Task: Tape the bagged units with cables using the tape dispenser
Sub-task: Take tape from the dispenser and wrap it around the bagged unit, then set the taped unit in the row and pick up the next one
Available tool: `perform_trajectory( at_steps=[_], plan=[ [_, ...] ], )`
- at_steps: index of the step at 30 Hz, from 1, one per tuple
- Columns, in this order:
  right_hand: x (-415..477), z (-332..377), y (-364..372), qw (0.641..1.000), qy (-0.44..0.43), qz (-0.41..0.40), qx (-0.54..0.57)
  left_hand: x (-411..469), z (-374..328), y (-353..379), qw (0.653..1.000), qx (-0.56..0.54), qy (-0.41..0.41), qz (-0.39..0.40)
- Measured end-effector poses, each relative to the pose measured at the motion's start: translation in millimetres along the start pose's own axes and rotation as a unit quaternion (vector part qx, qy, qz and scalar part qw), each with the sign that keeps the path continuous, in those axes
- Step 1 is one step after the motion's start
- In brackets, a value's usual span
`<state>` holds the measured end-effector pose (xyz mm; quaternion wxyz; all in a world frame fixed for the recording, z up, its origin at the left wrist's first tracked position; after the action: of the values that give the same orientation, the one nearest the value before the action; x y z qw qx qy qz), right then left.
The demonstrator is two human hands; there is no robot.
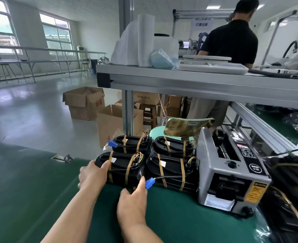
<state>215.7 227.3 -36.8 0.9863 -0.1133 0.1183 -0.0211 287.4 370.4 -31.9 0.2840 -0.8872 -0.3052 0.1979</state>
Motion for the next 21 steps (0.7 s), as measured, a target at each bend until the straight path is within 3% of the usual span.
perform_trajectory(
  at_steps=[6, 8, 11, 13, 17, 21],
  plan=[
    [-22.2, 3.6, -24.2, 0.998, 0.010, 0.058, -0.021, -15.5, -2.1, -2.5, 0.999, 0.034, -0.019, -0.023],
    [-31.7, 1.8, -40.2, 0.996, 0.011, 0.078, -0.032, -33.4, -6.3, -5.9, 0.997, 0.049, -0.003, -0.064],
    [-47.8, -2.0, -75.5, 0.997, 0.003, 0.078, -0.010, -76.4, -24.3, -7.4, 0.986, 0.012, 0.118, -0.115],
    [-64.2, -2.0, -105.6, 0.997, -0.010, 0.068, 0.026, -118.9, -39.6, -1.1, 0.972, -0.039, 0.206, -0.104],
    [-104.4, -8.4, -183.3, 0.997, -0.065, 0.021, 0.046, -226.3, -60.1, 34.7, 0.936, -0.153, 0.314, 0.034],
    [-133.5, -23.8, -273.4, 0.990, -0.101, -0.100, 0.007, -323.3, -83.5, 86.8, 0.907, -0.195, 0.291, 0.234]
  ],
)
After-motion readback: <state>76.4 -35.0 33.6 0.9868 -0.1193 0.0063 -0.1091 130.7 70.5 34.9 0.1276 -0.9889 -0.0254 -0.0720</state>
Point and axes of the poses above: each hand's wrist, its own x-axis towards the middle knuckle, its own y-axis out of the palm, z = x × y, the point moved 2 cm from there along x, towards the middle knuckle, and after that the axes turned 3 degrees about -x, right-handed, at the moved point
